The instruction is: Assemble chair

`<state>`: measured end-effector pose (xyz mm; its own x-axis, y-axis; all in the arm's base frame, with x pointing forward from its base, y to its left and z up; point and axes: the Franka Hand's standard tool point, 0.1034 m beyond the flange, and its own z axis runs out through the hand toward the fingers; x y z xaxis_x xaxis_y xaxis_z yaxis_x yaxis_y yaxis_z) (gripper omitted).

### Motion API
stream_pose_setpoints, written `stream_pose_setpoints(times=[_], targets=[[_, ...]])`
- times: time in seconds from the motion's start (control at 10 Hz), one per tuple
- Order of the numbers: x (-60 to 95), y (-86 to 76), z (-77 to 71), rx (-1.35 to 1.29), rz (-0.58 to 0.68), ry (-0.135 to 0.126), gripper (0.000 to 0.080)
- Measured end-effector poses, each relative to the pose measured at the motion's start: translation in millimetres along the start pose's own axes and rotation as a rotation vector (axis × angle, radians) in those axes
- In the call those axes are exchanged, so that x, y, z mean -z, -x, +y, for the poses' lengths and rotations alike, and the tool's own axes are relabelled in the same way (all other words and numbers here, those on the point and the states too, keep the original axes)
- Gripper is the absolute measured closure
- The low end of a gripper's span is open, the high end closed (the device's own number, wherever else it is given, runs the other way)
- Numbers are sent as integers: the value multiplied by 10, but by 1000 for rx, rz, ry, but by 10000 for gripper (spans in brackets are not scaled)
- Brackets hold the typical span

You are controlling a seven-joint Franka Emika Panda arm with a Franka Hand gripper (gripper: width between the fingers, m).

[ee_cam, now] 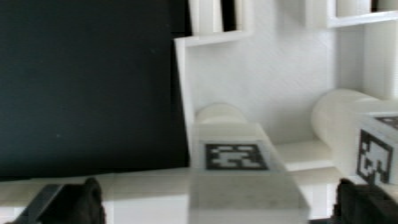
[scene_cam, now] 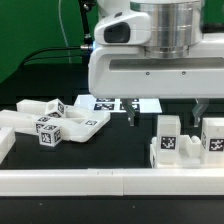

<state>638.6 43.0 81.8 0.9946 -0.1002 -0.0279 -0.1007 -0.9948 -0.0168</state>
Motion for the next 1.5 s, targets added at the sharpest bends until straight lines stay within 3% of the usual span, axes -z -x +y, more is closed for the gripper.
stream_pose_setpoints(times=[0.2, 0.3, 0.4, 0.5, 0.6, 0.9, 1.0, 1.1, 1.2, 1.3, 1.5], targets=[[12, -15, -72, -11, 10, -1, 151], [10, -14, -65, -33, 10, -1, 269], [9, -15, -61, -37, 10, -1, 269], [7, -14, -65, -88, 10, -2, 451], [7, -13, -68, -172, 10, -3, 518], [1, -14, -99, -460, 17, -8, 518], [-2, -27, -100, -608, 23, -23, 518], [-1, -39, -91, -784, 12, -59, 518], [1, -77, -63, -981, 5, -119, 518], [-1, -100, -61, -1142, 1, -157, 517], [3, -107, -42, -1276, -21, -185, 515]])
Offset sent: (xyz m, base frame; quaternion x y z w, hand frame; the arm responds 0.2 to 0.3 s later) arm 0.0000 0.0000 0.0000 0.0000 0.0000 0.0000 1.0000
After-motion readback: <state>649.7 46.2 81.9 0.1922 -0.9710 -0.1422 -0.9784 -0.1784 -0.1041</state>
